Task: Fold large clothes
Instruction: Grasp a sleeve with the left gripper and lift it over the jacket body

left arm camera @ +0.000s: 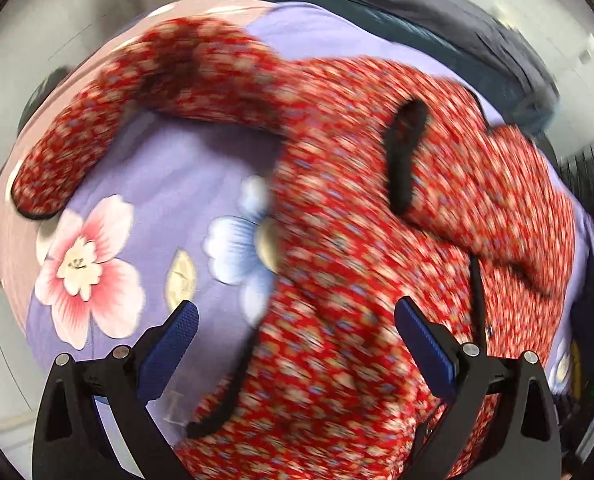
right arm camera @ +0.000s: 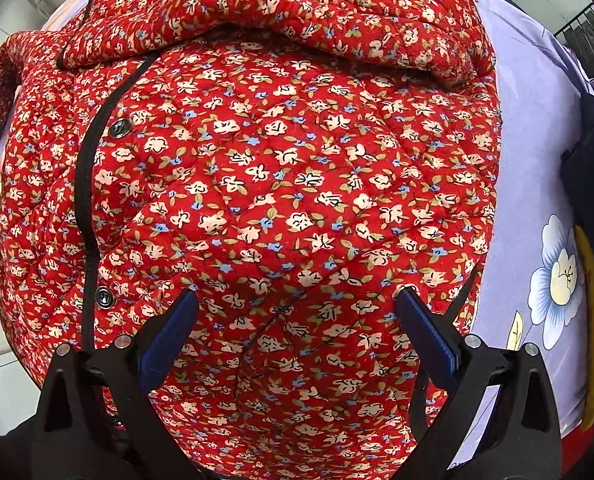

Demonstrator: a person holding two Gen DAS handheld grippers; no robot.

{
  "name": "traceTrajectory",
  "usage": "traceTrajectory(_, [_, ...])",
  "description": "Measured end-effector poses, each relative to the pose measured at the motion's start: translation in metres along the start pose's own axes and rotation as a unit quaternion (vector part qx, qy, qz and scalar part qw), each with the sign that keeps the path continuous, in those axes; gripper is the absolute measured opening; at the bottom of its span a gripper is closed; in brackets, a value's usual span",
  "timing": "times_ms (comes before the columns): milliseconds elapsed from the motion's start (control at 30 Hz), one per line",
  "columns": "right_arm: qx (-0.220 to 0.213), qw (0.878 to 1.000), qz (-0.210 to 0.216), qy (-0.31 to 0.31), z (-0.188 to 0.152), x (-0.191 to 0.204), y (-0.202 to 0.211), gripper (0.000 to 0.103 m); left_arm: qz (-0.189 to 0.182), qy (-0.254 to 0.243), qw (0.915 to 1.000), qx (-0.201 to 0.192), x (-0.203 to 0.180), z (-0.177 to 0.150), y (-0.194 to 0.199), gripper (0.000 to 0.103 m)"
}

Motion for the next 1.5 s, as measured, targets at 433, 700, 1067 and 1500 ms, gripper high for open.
traceTrajectory(433, [-0.012,1.0,-0.024,0.001,0.0,-0.009,0.01,0.097,-0.067,0.39,0.9131,-0.096,0.195,0.065,0.036,0.096])
traceTrajectory(700, [-0.019,0.999,-0.035,0.001,-0.013,-0.007,0.022,0.097,-0.093,0.461,0.8813,-0.046,0.228,0.067,-0.014,0.095])
traceTrajectory(1067, [-0.019,0.998,-0.054,-0.005,-0.023,0.023,0.025,0.097,-0.081,0.425,0.9011,-0.036,0.252,0.093,-0.04,0.054])
traceTrajectory(1500, [-0.034,0.998,-0.048,-0.021,0.004,0.005,0.059,0.097,0.03,0.205,0.9678,-0.143,0.209,0.196,0.055,0.017])
Point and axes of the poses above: each gripper's, at about its wrist camera, not at the fingertips, and y roughly against the way its jaws point, x to its left, z to its top, the point moved 10 cm from there along -y, roughly the way its jaws point, and after that the axes turned 7 degrees about -y, right-handed, at the moved point
